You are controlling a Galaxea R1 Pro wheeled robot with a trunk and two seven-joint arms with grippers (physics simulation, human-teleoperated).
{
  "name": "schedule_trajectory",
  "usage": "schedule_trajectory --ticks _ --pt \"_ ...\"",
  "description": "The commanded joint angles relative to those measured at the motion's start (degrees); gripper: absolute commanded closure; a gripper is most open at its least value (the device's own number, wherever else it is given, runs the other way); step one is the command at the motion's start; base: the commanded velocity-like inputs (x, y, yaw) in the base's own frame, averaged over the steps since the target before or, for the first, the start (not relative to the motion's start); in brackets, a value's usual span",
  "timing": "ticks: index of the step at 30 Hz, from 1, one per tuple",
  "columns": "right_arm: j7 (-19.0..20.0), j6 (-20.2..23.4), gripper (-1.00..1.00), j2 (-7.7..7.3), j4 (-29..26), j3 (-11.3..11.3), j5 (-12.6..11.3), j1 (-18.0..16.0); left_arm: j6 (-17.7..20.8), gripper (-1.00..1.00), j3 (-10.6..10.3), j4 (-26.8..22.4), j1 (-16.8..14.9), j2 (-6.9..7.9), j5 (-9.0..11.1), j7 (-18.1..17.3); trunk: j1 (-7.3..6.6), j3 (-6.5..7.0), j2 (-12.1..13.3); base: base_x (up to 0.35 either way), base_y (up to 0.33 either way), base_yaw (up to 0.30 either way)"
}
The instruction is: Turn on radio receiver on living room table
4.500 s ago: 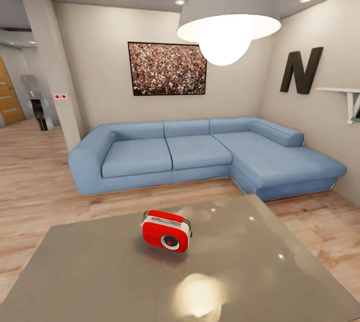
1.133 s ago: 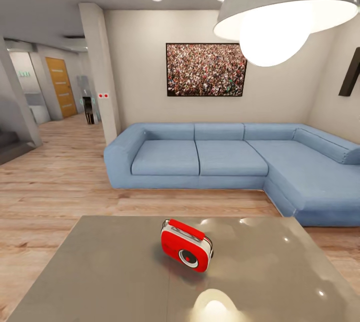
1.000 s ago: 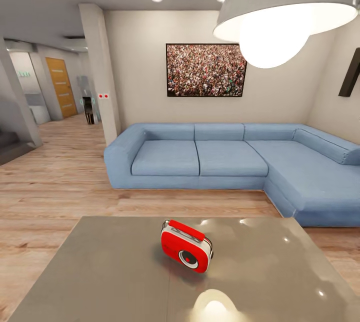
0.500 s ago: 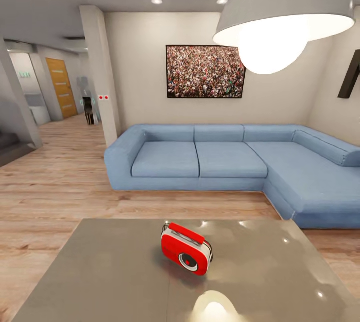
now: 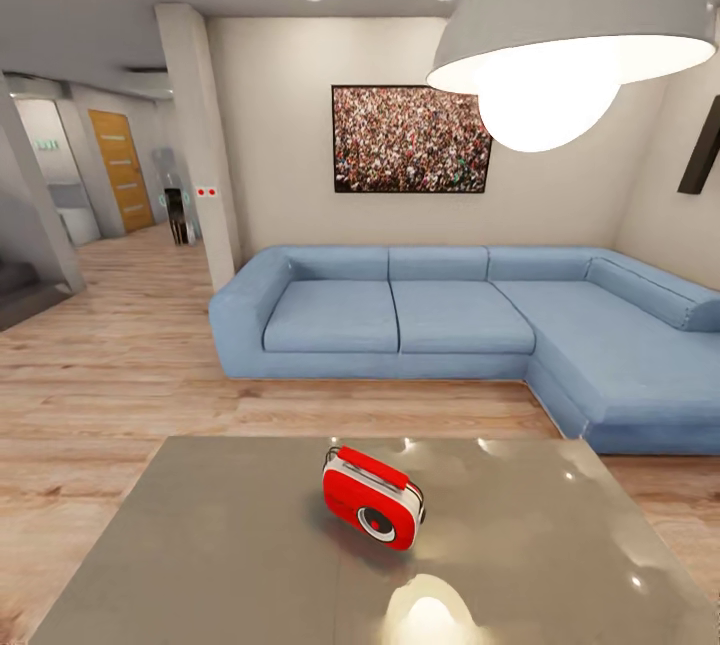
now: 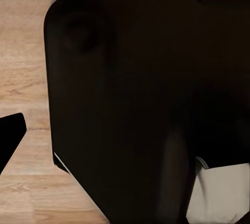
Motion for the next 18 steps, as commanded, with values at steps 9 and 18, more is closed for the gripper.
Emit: schedule_trajectory --ticks 9,18 --pt "0.0 -0.01 -1.0 0.0 0.01 0.0 0.0 0.0 0.0 -1.0 0.0 -0.03 -0.01 0.0 0.0 0.0 -1.98 0.78 3.62 0.0 0.0 0.0" --pt "0.0 -0.01 -1.0 0.0 0.01 0.0 0.0 0.0 0.0 -1.0 0.0 -0.04 0.02 0.0 0.0 0.0 -3.96 1.56 7.23 0.0 0.0 0.0"
